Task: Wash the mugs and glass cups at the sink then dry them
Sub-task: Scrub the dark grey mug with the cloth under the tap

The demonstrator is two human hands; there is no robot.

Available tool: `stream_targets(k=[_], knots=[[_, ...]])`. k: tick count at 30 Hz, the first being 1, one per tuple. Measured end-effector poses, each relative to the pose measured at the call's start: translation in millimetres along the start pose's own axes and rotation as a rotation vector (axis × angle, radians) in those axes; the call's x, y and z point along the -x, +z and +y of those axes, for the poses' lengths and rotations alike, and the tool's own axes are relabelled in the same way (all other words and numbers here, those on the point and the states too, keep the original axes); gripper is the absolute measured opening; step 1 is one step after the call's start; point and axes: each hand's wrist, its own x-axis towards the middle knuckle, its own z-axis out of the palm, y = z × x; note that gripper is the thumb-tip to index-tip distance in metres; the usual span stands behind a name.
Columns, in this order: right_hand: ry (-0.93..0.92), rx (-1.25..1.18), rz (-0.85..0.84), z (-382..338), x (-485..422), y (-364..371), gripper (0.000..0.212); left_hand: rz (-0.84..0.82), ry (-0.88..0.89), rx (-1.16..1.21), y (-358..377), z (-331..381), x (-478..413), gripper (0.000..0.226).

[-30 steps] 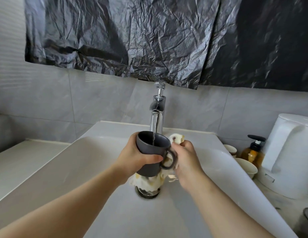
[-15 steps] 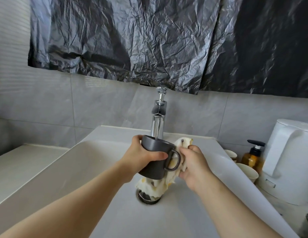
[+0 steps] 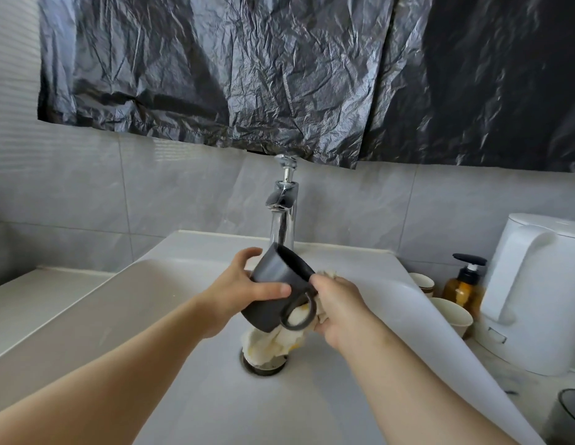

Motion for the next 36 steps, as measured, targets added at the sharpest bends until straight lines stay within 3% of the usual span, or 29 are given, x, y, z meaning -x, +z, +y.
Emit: stream_targets(k=[3,7,9,13,18,22,28,32,36], knots=[[-0.022,-0.088,0.011,1,-1,5,0.011,0.031,-0.081,0.302,5,-10,-3,0.102],[-0.055,-0.036,0.021,3,0,9,0.023,-0.103,-0.261,0.641,3,-13,-2,0.066],[-0.031,-0.031,-0.009,3,3,12,0.024,-0.09,-0.329,0.759,-5,-13,-3,0.061],[0.007,-0.041,-0.032,4,2,15,0.026,-0.128,-0.358,0.74,-7,-10,2,0.049],[0.081,-0.063,-0.061,-1,2,11,0.013,-0.033,-0.369,0.774,4,-4,2,0.058],[0.084,-0.095,0.081,-8,-4,-1,0.008,0.153,-0.515,0.676,4,4,2,0.054],[0.029,-0.239,0.276,-18,-8,-21,0.019,0.12,-0.716,0.575,-3,3,3,0.062],[0.014,-0.343,0.324,-26,-5,-25,0.016,0.081,-0.676,0.545,3,4,1,0.059],[0.006,-0.404,0.376,-31,-4,-31,0.017,0.207,-0.559,0.453,3,9,0,0.046]])
